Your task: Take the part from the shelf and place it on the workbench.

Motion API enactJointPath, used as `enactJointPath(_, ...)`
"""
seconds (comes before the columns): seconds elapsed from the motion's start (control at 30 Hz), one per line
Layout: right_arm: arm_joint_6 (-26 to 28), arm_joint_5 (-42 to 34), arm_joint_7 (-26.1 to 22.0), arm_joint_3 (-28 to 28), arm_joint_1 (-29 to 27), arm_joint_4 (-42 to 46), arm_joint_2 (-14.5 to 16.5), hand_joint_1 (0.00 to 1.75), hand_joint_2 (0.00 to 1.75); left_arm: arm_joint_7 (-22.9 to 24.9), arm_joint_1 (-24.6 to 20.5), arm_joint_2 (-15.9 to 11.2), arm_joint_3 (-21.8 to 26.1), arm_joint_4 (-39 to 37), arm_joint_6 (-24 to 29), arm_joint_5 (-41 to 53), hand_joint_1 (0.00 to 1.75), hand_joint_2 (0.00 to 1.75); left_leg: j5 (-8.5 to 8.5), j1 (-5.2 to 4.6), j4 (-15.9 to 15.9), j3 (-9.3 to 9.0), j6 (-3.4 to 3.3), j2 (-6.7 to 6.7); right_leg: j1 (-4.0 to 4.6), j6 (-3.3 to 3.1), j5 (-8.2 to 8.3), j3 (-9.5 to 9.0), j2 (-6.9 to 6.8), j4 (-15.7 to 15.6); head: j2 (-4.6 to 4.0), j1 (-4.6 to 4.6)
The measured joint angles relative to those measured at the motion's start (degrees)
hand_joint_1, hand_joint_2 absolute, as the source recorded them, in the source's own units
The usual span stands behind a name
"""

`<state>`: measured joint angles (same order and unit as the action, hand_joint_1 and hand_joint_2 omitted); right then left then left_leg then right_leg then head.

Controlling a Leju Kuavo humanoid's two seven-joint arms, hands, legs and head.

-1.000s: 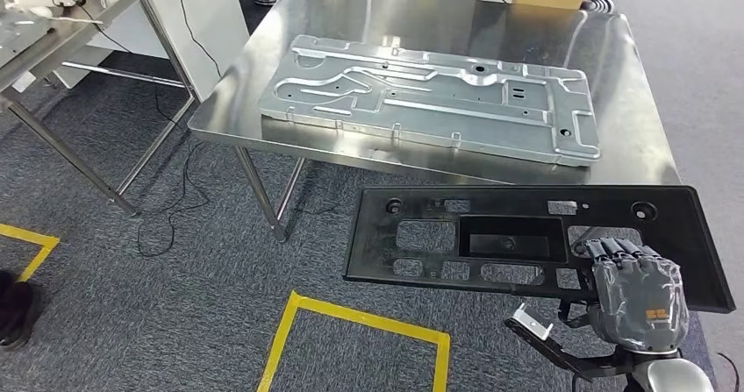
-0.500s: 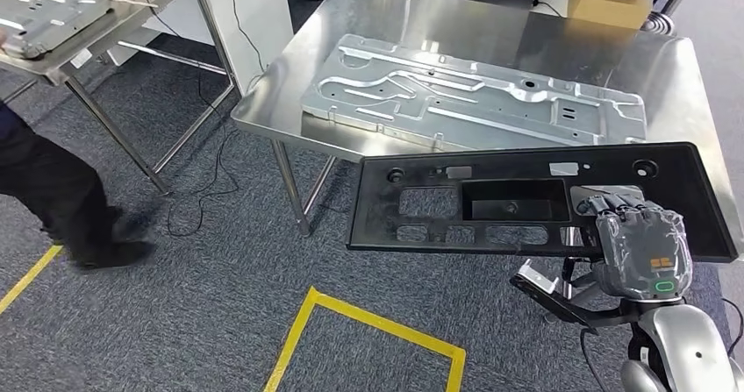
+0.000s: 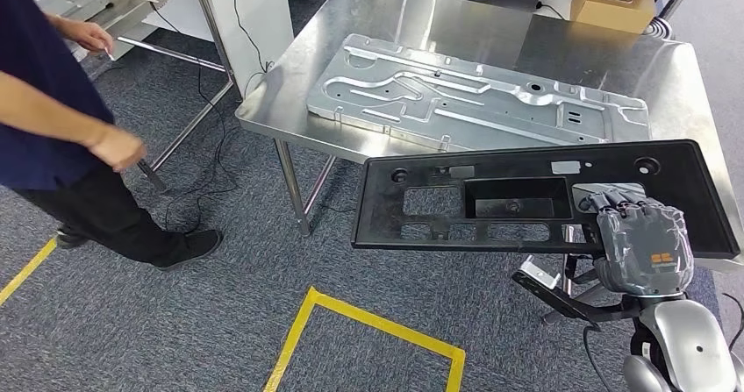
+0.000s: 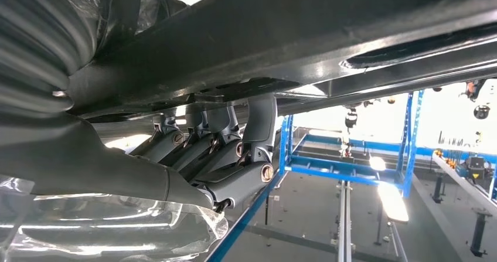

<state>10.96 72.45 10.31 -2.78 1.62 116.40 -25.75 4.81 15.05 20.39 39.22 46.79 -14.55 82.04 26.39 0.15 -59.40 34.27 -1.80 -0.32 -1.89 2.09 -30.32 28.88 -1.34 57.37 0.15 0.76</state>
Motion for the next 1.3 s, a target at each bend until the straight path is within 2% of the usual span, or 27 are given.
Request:
enactJointPath(0.5, 0.1, -0.1, 0.0, 0.0, -0.1, 0.0, -0.3, 1.57, 1.75, 0.0, 0.7, 0.0, -1.4, 1.1, -0.2, -0.8, 0.0, 1.75, 0.0, 0.02, 0.2, -0.22, 0.0, 0.01, 0.03, 0.11, -0.03, -0.05, 0.03, 0.0, 0.0, 0.0)
enactJointPath(0.57, 0.1, -0.1, 0.0, 0.0, -0.1, 0.0, -0.4, 1.57, 1.75, 0.0, 0.8, 0.0, -1.6, 1.2, -0.3, -1.0, 0.0, 1.75, 0.2, -0.22, 0.0, -0.17, -0.33, 0.02, -0.17, 0.43, 0.07, -0.15, 0.04, -0.3, 0.0, 0.01)
enactJointPath(0.67, 0.2, -0.1, -0.1, 0.0, -0.2, 0.0, -0.5, 1.57, 1.75, 0.1, 1.0, 0.0, -1.8, 1.6, -0.3, -1.5, 0.0, 1.75, -0.02, -0.29, 1.3, -0.94, -1.43, 0.07, -0.37, 1.25, 0.2, -0.78, 0.07, -1.1, 0.0, 0.01)
enactJointPath(0.73, 0.2, -0.1, -0.2, 0.0, -0.3, 0.0, -0.7, 1.57, 1.75, 0.1, 1.1, 0.1, -2.0, 1.8, -0.4, -1.9, 0.0, 1.75, -0.68, -0.03, 3.1, -2.27, -2.06, 0.16, -0.31, 1.22, -1.19, 0.17, 0.46, 1.4, 0.0, -0.03)
enactJointPath(0.77, 0.3, -0.2, -0.2, 0.0, -0.4, 0.0, -0.7, 1.57, 1.75, 0.2, 1.2, 0.1, -2.1, 1.9, -0.5, -2.1, 0.0, 1.75, -0.84, 0.04, 3.6, -2.71, -2.24, 0.2, -0.34, 1.12, -2.72, 1.91, 0.73, 4.7, 0.0, -0.04)
enactJointPath(0.83, 0.3, -0.3, -0.2, 0.0, -0.6, -0.1, -0.7, 1.57, 1.75, 0.2, 1.3, 0.1, -2.3, 2.0, -0.8, -2.3, 0.0, 1.75, -0.67, -0.09, 3.7, -2.99, -2.37, 0.19, -0.24, 1.14, -5.67, 6.65, 1.05, 12.4, 0.0, -0.03)
enactJointPath(0.87, 0.3, -0.3, -0.2, 0.0, -0.7, -0.1, -0.7, 1.57, 1.75, 0.3, 1.3, 0.1, -2.4, 2.0, -0.9, -2.4, 0.0, 1.75, -0.46, -0.14, 3.6, -3.1, -2.31, 0.12, -0.24, 1.21, -5.82, 8.45, 1.11, 14.8, 0.0, -0.03)
enactJointPath(0.9, 0.3, -0.3, -0.3, 0.0, -0.8, -0.2, -0.7, 1.57, 1.75, 0.3, 1.3, 0.1, -2.5, 2.0, -1.0, -2.6, 0.0, 1.75, -0.19, -0.12, 3.4, -3.25, -2.17, 0.02, -0.3, 1.28, -4.67, 9.15, 1.12, 15.0, 0.0, -0.04)
enactJointPath(0.93, 0.3, -0.3, -0.3, 0.0, -0.9, -0.2, -0.7, 1.57, 1.75, 0.3, 1.4, 0.1, -2.6, 2.0, -1.0, -2.7, 0.0, 1.75, 0.16, -0.05, 3.1, -3.43, -1.96, -0.1, -0.39, 1.36, -2.47, 8.72, 1.11, 13.0, 0.0, -0.04)
enactJointPath(0.97, 0.3, -0.3, -0.3, 0.0, -0.9, -0.3, -0.8, 1.57, 1.75, 0.3, 1.4, 0.1, -2.7, 2.0, -1.0, -2.8, 0.0, 1.75, 0.64, 0.04, 2.6, -3.6, -1.67, -0.21, -0.53, 1.44, 0.14, 7.4, 1.1, 9.2, 0.0, -0.04)
enactJointPath(1.0, 0.3, -0.3, -0.3, 0.0, -0.9, -0.3, -0.8, 1.57, 1.75, 0.3, 1.4, 0.1, -2.8, 2.0, -1.0, -2.8, 0.0, 1.75, 1.2, 0.01, 2.1, -3.6, -1.27, -0.32, -0.52, 1.42, 1.86, 6.01, 1.16, 5.9, 0.0, -0.05)
enactJointPath(1.03, 0.3, -0.3, -0.4, 0.0, -0.9, -0.3, -0.8, 1.57, 1.75, 0.3, 1.4, 0.1, -2.8, 2.1, -1.0, -2.8, 0.0, 1.75, 1.75, -0.04, 1.5, -3.53, -0.86, -0.4, -0.49, 1.14, 2.82, 4.99, 1.27, 3.5, 0.0, -0.02)
enactJointPath(1.07, 0.3, -0.3, -0.4, 0.0, -0.9, -0.3, -0.9, 1.57, 1.75, 0.3, 1.4, 0.1, -2.8, 2.1, -1.0, -2.8, 0.0, 1.75, 2.18, -0.14, 1.1, -3.44, -0.47, -0.45, -0.4, 0.76, 2.94, 4.53, 1.38, 2.3, 0.0, 0.0)
enactJointPath(1.2, 0.3, -0.3, -0.5, 0.0, -1.1, -0.4, -1.0, 1.57, 1.75, 0.3, 1.5, 0.1, -3.0, 2.3, -1.1, -3.1, 0.0, 1.75, 3.41, 0.03, -0.2, -3.24, 0.64, -0.29, -0.18, -1.07, 2.2, 4.43, 1.49, 2.5, 0.0, 0.03)
enactJointPath(1.23, 0.3, -0.4, -0.5, 0.0, -1.0, -0.5, -1.0, 1.57, 1.75, 0.3, 1.5, 0.1, -3.1, 2.4, -1.1, -3.2, 0.0, 1.75, 4.43, 0.11, -1.9, -2.49, 0.94, -0.16, -0.24, -1.44, 2.08, 4.27, 1.42, 2.5, 0.0, 0.03)
enactJointPath(1.3, 0.3, -0.5, -0.6, 0.0, -1.0, -0.5, -1.0, 1.57, 1.75, 0.3, 1.5, 0.1, -3.2, 2.5, -1.2, -3.4, 0.0, 1.75, 7.54, 0.18, -8.8, 1.08, 1.4, 0.03, -0.2, -1.95, 1.75, 3.95, 1.26, 2.4, 0.0, 0.03)
